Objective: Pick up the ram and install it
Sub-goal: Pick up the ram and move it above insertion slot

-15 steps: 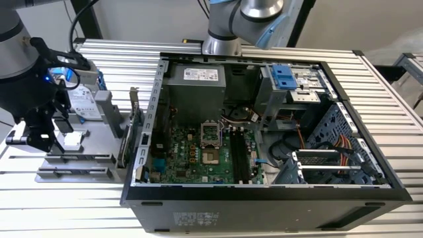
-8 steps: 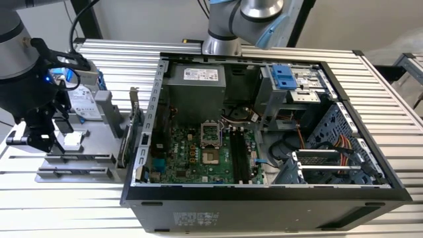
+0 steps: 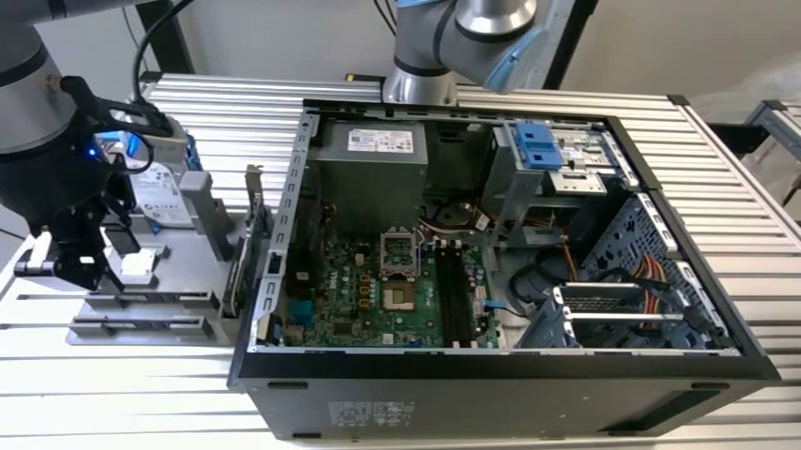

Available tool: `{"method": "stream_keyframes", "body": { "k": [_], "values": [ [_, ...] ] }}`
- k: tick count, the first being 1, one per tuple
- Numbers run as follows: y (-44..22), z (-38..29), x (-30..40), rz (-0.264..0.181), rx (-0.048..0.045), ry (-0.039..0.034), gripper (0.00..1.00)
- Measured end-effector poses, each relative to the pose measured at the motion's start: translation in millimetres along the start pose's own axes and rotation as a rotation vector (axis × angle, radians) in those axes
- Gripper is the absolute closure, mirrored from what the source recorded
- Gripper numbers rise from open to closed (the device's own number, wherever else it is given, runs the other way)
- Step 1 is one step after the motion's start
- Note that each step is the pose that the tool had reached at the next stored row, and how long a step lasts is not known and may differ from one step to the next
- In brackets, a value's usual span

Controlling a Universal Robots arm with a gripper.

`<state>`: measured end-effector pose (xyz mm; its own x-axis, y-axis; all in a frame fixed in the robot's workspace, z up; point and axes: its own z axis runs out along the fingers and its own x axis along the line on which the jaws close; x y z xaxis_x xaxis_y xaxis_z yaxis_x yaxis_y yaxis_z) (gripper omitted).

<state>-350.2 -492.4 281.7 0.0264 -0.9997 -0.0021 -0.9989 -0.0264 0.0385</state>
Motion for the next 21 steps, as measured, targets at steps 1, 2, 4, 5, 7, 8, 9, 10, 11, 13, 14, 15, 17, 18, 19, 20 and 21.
{"method": "stream_keyframes", "body": {
  "k": [1, 2, 4, 5, 7, 8, 9, 10, 11, 13, 14, 15, 17, 18, 19, 20, 21],
  "values": [
    [0.0, 0.6, 0.0, 0.0, 0.0001, -0.0001, 0.0],
    [0.0, 1.2, 0.0, 0.0, 0.0, 0.0, 0.0],
    [-0.1, 2.2, 0.7, 0.0, -0.0003, 0.0002, 0.0],
    [-0.1, 2.8, 1.4, 0.0, -0.0002, 0.0001, 0.0],
    [-0.1, 3.8, 2.9, 0.0, -0.0002, 0.0001, 0.0],
    [-0.1, 4.4, 3.7, 0.0, -0.0001, 0.0001, 0.0],
    [-0.1, 4.9, 4.2, 0.0, -0.0001, 0.0, 0.0],
    [-0.1, 5.4, 4.8, 0.0, -0.0001, 0.0001, 0.0],
    [-0.1, 5.9, 5.2, 0.0, -0.0001, 0.0, 0.0],
    [-0.1, 7.0, 5.8, 0.0, 0.0001, -0.0001, 0.0],
    [-0.1, 7.5, 6.1, 0.0, 0.0, -0.0001, 0.0],
    [-0.1, 7.9, 6.4, 0.0, -0.0001, 0.0, 0.0],
    [-0.1, 8.8, 6.8, 0.0, -0.0002, 0.0001, 0.0],
    [-0.1, 9.2, 7.0, 0.0, -0.0003, 0.0002, 0.0],
    [-0.2, 9.7, 7.2, 0.0, -0.0002, 0.0001, 0.0],
    [-0.2, 10.2, 7.3, 0.0, -0.0001, 0.0001, 0.0],
    [-0.2, 10.6, 7.4, 0.0, -0.0002, 0.0001, 0.0]
  ]
}}
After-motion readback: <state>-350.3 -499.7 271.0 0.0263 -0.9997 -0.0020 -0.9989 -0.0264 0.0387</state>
